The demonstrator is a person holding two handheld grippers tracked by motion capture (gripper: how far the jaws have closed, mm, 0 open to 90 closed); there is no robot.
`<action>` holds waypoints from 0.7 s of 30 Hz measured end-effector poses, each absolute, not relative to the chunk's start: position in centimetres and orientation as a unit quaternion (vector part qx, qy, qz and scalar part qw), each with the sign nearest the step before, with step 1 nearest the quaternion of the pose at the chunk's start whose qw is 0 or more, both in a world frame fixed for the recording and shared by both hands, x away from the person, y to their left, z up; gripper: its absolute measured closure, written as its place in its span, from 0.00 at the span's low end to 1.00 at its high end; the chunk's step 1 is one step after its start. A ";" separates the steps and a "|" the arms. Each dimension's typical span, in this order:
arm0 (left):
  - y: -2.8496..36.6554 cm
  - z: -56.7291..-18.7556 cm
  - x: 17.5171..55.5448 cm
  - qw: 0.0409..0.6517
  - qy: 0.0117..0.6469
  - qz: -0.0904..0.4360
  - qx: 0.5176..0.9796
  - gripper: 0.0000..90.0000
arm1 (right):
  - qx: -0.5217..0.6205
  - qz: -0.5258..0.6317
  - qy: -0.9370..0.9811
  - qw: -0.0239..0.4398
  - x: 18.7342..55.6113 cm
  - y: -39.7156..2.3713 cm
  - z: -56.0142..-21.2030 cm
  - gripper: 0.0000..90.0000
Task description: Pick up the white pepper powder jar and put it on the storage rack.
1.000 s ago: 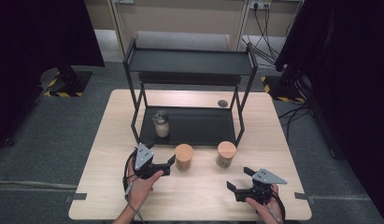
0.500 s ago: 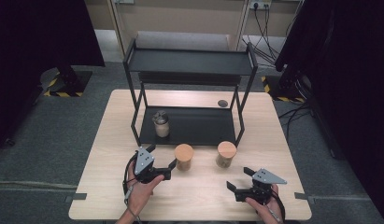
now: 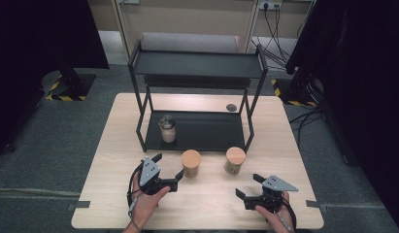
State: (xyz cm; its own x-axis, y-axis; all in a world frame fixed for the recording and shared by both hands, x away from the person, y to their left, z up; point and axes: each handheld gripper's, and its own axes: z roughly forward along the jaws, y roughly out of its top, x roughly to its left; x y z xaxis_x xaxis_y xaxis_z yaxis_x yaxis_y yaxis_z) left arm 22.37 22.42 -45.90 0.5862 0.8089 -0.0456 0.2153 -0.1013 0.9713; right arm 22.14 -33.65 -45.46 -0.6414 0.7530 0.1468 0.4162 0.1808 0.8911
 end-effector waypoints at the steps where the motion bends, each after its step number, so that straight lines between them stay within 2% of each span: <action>1: 22.4 -45.9 22.4 0.559 0.369 0.265 0.693 0.02 | 0.389 0.508 0.750 0.166 22.1 -33.7 -45.5 0.05; 21: 22.6 -46.6 21.4 0.560 0.371 0.261 0.693 0.02 | 0.394 0.512 0.745 0.163 22.2 -33.9 -45.5 0.05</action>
State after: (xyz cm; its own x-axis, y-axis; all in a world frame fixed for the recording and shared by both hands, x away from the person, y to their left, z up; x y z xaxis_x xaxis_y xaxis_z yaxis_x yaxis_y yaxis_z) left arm 21.39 22.64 -46.58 0.5886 0.8066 -0.0542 0.2231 -0.0976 0.9699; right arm 22.20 -33.92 -45.54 -0.6357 0.7550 0.1607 0.4210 0.1647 0.8920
